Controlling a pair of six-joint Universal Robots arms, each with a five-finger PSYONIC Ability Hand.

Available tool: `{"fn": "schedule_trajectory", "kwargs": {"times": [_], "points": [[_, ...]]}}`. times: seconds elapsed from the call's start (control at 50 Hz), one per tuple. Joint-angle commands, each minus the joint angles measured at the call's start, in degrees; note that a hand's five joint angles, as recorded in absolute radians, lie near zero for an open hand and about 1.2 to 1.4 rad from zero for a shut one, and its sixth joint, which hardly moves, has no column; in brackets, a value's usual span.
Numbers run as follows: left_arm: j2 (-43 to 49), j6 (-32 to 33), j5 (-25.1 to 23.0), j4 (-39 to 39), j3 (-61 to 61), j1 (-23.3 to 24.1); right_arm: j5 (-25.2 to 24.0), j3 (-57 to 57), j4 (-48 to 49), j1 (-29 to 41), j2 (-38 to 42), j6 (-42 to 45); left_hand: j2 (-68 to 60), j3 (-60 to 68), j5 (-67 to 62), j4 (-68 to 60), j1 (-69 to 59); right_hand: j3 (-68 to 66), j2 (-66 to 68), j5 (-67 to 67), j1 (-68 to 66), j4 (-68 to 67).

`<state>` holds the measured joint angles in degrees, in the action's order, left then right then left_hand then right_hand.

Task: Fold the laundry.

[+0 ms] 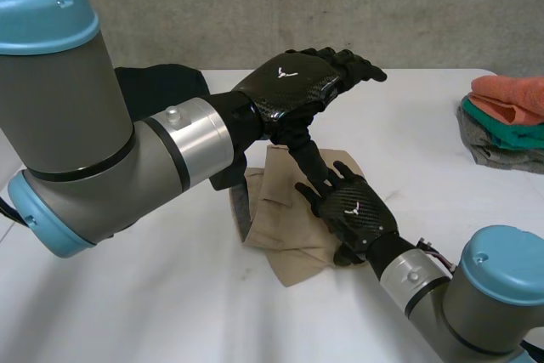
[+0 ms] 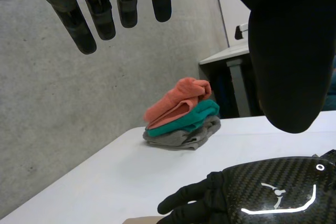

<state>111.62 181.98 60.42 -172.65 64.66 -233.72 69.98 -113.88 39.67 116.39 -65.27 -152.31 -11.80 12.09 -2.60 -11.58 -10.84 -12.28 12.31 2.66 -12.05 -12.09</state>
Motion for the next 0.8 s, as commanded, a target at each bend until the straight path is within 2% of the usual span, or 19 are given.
{"fn": "schedule_trajectory", "kwargs": {"times": [0.02,0.12,0.18,0.24,0.32,0.34,0.38,0.48,0.64,0.8], "points": [[0.4,0.1,2.5,-2.3,0.3,0.1,1.7,2.0,7.2,-0.1,4.4,1.2,-0.8,0.5,0.0,-1.0,-1.7,2.3,-2.3,-2.7,2.1,2.1],[0.7,0.2,3.4,-3.2,0.7,0.1,6.1,5.7,8.3,-0.1,7.2,0.5,-0.8,0.5,0.0,-1.0,-1.7,2.3,-2.3,-2.7,2.1,2.1],[0.7,0.1,3.5,-3.3,0.8,0.1,6.6,7.4,7.8,0.0,8.2,0.3,-0.8,0.5,0.0,-1.0,-1.7,1.9,-1.9,-2.3,1.6,1.7],[0.8,0.1,3.5,-3.7,0.8,0.1,6.4,8.7,6.9,-0.1,9.1,0.0,-0.8,0.5,0.0,-1.0,-1.7,-4.3,4.3,4.0,-4.6,-4.5],[0.8,0.1,3.5,-4.3,0.9,0.1,6.2,11.0,5.9,0.1,10.3,-1.4,-0.8,0.5,0.0,-1.0,-1.7,-28.9,28.8,28.5,-29.1,-29.0],[0.8,0.1,3.6,-4.5,1.0,0.1,6.1,12.1,5.9,0.1,10.7,-2.3,-0.8,0.5,0.0,-1.0,-1.7,-45.2,45.2,44.9,-45.5,-45.4],[0.8,0.1,3.6,-4.8,1.1,0.1,6.3,13.6,5.9,0.1,11.0,-3.4,-0.8,0.5,0.0,-1.0,-1.7,-67.6,67.6,67.2,-67.8,-67.8],[0.6,0.1,3.6,-5.2,1.0,0.0,6.8,18.6,5.4,0.0,11.5,-6.6,-0.8,0.5,0.0,-1.0,-1.7,-67.7,67.7,67.3,-67.9,-67.9],[-0.9,0.1,3.6,-5.3,0.3,-0.5,6.8,30.8,-2.8,-0.8,10.8,-10.7,-0.8,0.5,0.0,-1.0,-1.7,-67.7,67.7,67.3,-67.9,-67.9],[-4.3,0.0,5.1,-7.3,0.2,-0.7,6.0,42.0,-4.1,-8.9,6.4,-14.8,-0.4,0.1,0.4,-0.7,-1.4,-67.7,67.7,67.3,-67.9,-67.9]]}}
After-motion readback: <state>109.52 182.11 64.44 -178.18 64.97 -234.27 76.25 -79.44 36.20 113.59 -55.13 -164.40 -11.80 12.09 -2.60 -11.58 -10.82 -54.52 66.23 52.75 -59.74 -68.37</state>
